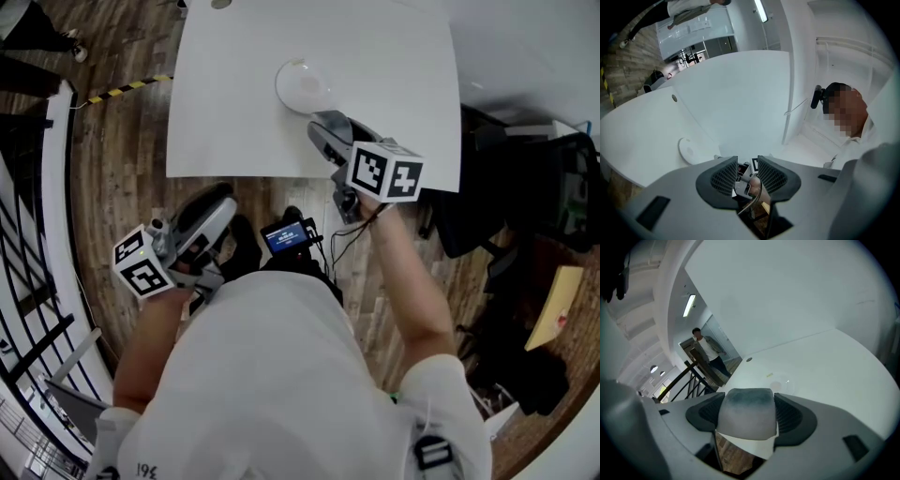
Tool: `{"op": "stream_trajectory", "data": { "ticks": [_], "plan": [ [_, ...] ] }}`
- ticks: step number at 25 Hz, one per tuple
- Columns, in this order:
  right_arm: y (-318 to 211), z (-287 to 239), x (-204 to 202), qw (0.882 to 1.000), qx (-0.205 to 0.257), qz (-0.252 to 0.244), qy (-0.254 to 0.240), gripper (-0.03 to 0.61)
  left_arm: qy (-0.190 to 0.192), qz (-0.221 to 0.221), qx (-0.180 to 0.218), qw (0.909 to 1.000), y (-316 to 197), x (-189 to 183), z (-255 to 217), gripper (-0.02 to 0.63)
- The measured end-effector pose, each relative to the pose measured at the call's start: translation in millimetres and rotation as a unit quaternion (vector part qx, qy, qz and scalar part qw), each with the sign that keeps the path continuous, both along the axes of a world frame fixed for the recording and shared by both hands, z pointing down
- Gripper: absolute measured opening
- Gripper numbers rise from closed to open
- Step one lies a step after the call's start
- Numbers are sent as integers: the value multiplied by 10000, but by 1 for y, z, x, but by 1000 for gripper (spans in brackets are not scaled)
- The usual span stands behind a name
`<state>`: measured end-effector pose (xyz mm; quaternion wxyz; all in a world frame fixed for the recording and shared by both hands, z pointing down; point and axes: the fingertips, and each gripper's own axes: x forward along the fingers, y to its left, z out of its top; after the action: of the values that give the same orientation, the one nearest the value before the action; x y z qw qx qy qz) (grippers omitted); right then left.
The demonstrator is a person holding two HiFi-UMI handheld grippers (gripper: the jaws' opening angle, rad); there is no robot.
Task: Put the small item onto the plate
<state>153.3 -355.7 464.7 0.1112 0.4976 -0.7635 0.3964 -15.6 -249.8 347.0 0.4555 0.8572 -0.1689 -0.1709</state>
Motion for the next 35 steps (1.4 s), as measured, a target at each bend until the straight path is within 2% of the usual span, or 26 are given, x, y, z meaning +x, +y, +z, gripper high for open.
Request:
{"op": "stream_trajectory", "data": {
  "ticks": [7,13,21,23,27,35],
  "plan": [
    [-37,45,5,9942,-125,-393,995,321,-167,45,-111,9998,-9,10,17,138],
    [-79,78,12,9760,-70,-790,2029,321,-60,237,-295,9993,-6,25,24,138],
    [-124,100,5,9658,-202,-967,2396,321,-83,72,-507,9987,-8,19,33,138],
    [-129,107,4,9601,-261,-1034,2586,321,-84,38,-549,9984,-7,17,34,138],
    [-126,124,14,9424,-696,-991,3118,321,-89,-29,-610,9981,-6,13,35,138],
    [-126,139,8,9446,-677,-1074,3028,321,-104,-71,-690,9975,-7,15,42,138]
  ]
}}
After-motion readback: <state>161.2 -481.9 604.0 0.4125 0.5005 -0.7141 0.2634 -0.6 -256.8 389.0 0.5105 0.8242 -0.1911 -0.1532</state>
